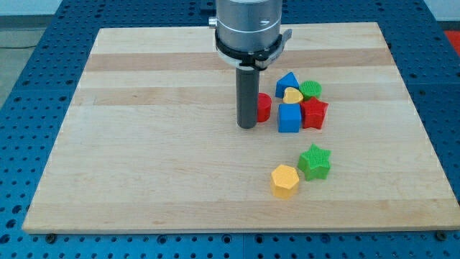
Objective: Move the red circle to the bottom left side of the blue triangle
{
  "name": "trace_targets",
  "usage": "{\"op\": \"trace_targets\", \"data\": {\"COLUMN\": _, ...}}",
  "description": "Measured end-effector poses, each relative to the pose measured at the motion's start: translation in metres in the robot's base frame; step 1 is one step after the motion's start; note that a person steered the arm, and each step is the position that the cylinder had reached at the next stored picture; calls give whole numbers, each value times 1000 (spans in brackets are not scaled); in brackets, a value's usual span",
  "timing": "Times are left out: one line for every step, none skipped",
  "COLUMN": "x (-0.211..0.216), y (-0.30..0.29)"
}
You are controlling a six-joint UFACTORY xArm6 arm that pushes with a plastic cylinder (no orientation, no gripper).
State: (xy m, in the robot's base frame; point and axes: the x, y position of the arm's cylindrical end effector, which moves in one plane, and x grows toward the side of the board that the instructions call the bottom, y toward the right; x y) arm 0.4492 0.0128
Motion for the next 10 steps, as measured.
{"op": "trace_targets", "data": {"x": -11, "y": 11}}
{"op": "trace_targets", "data": {"x": -19, "y": 15}}
{"op": "trace_targets", "data": {"x": -27, "y": 15}}
{"op": "trace_targets", "data": {"x": -32, "y": 15}}
{"op": "trace_targets", "data": {"x": -32, "y": 16}}
{"op": "trace_targets", "data": {"x": -6, "y": 13}}
{"op": "trace_targets", "data": {"x": 42, "y": 5}}
{"op": "trace_targets", "data": {"x": 88, "y": 3}}
{"op": "trace_targets", "data": {"x": 131, "y": 3}}
{"op": "trace_targets", "data": {"x": 164, "y": 14}}
